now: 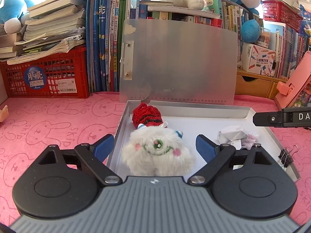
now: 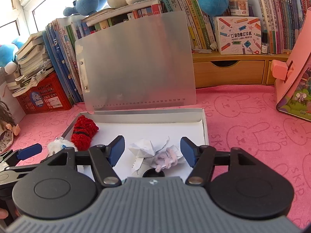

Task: Organize objects
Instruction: 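Lower the plush and paper into the box and open both grippers, then grasp the purple plush with the right gripper while the left approaches the white tissue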

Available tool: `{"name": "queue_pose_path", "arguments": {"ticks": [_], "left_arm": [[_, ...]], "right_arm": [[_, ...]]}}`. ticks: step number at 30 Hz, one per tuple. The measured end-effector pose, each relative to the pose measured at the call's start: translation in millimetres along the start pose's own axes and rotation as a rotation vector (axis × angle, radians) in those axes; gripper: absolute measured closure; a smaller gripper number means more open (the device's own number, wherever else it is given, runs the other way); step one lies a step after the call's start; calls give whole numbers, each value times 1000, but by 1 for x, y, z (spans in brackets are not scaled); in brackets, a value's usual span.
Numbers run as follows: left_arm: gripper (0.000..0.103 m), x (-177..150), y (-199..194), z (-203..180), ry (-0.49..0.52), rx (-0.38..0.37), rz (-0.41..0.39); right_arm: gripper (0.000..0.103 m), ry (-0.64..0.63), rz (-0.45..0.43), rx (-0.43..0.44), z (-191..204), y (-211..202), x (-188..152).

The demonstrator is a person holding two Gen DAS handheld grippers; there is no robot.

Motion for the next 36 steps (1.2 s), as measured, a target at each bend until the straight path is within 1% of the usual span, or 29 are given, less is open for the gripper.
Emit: {"name": "queue_pose_path", "arguments": {"ticks": [7,12,18,20,24,28,32,34,36], "left_arm": [[10,-20,-47,-7,16,-39,-6],[10,-38,-80,-14,17,-74,-18],[10,-67,-117,-23,38,-102,-30],[10,-77,-127,-24,49,-102,-30],[10,-99,-143,-21,75,-84,-23],[10,-117,-153,-14,64,-82,1],[10,-133,-160,-10,60,-66,22],[11,-140,-161,-10,71,-45,42],[15,-145,-163,-9,71,-44,49]], "right_arm": [[25,-68,-33,45,9,-46,-19],[24,-95,-46,88,16,-77,-43],[22,-124,-57,130,25,-106,-75],[21,-145,-57,143,30,-114,-89],[20,-173,-32,179,37,-125,-115],[17,-199,-15,210,44,-136,-140],[16,-208,-1,234,48,-141,-157],[15,-210,5,232,49,-141,-163],[14,-207,16,231,50,-138,-167]]}}
Point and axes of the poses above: each gripper's, at about its wrist camera, not at the fingertips, and y roughly the way its jaws point, z to its left, x to its top, the point moved 6 cm from there along y, roughly the way its jaws point, and after that the axes turned 1 degree about z, right-handed, at the moved point
